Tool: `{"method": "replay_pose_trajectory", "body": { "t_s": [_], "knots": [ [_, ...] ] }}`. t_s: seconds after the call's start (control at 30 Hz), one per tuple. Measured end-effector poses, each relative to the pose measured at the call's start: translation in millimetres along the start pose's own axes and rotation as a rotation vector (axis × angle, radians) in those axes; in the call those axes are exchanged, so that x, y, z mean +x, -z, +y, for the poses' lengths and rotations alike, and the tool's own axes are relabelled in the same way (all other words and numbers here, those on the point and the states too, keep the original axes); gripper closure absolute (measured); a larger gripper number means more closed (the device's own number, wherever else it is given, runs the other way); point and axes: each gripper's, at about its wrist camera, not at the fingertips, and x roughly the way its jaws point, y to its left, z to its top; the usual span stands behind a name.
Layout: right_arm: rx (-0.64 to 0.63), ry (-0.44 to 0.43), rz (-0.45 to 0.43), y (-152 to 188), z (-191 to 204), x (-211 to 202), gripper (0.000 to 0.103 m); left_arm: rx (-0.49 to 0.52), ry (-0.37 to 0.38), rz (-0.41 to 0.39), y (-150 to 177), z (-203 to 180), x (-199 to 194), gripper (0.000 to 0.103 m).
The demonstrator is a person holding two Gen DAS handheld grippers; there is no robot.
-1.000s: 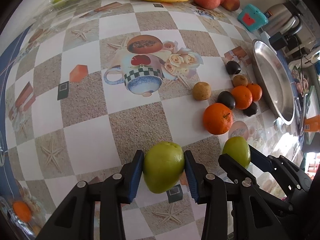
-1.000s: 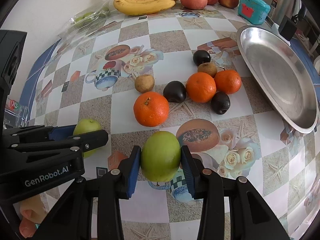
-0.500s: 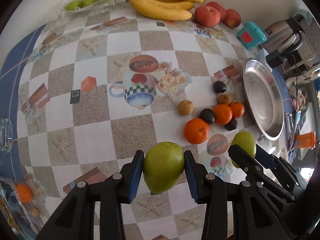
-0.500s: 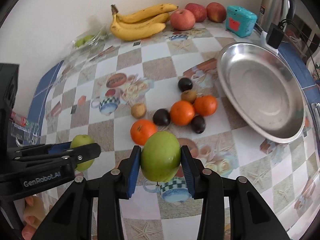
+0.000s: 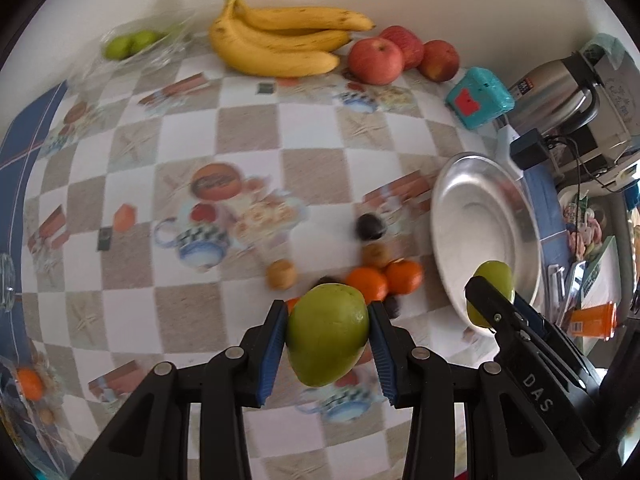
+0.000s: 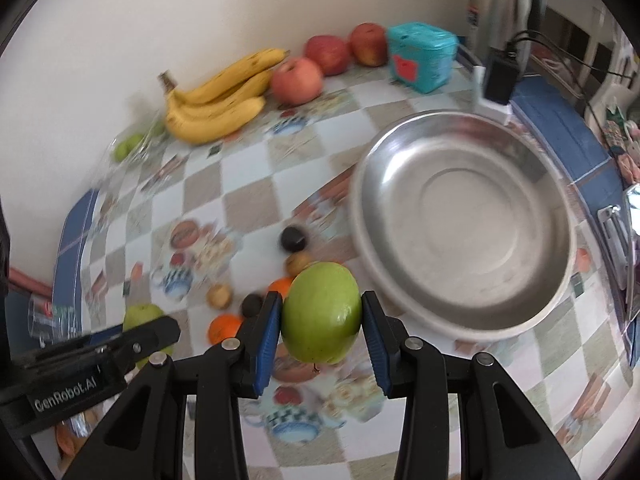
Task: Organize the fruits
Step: 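Carry the green pear with the right gripper over the steel plate, then lower the pear into the plate and open the right gripper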
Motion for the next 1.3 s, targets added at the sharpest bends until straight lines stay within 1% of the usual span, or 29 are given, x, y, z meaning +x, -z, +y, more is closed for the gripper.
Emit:
{"method": "replay_pose_trajectory", "body": {
  "t_s": [0.13, 0.23, 0.33, 0.47, 0.53, 0.67, 0.9, 1.03, 1.1, 1.2, 1.3],
  "knots": [
    [0.039, 0.048, -0.023, -11.4, -29.2, -1.8, 0.061, 0.007, 0.022, -0.017, -7.8, -29.8, 10.9, 0.060],
    [0.093, 0.072, -0.016, -17.7, -55.2, 0.5, 0.061, 0.002, 0.034, -0.013, -12.4, -53.6, 24.1, 0.060],
    [0.128, 0.114, -0.018, -26.0, -78.1, 3.2, 0.061, 0.005, 0.054, -0.010, -15.7, -75.6, 36.5, 0.060],
    [0.164, 0.174, -0.024, -33.0, -103.3, 6.8, 0.061, 0.003, 0.055, -0.011, -20.4, -98.5, 50.7, 0.060],
    [0.186, 0.183, -0.017, -37.4, -115.9, 9.2, 0.061, -0.002, 0.055, -0.010, -23.3, -107.1, 58.1, 0.060],
    [0.222, 0.169, -0.009, -42.9, -138.2, 11.5, 0.061, -0.004, 0.055, -0.019, -27.9, -121.1, 71.0, 0.060],
    [0.241, 0.163, 0.001, -46.6, -154.9, 15.4, 0.061, -0.040, 0.088, -0.047, -30.4, -129.2, 82.9, 0.058],
    [0.231, 0.169, -0.034, -48.7, -156.8, 9.5, 0.061, -0.020, 0.112, -0.057, -30.8, -134.9, 79.3, 0.058],
    [0.215, 0.162, -0.046, -50.2, -156.4, 7.0, 0.061, 0.001, 0.104, -0.076, -30.9, -139.5, 73.0, 0.058],
    [0.206, 0.147, -0.046, -51.8, -155.8, 4.4, 0.061, 0.029, 0.060, -0.118, -29.1, -145.0, 61.5, 0.054],
    [0.197, 0.143, -0.053, -52.1, -153.5, -0.7, 0.061, 0.043, 0.032, -0.146, -25.8, -145.0, 54.0, 0.050]
  ]
}}
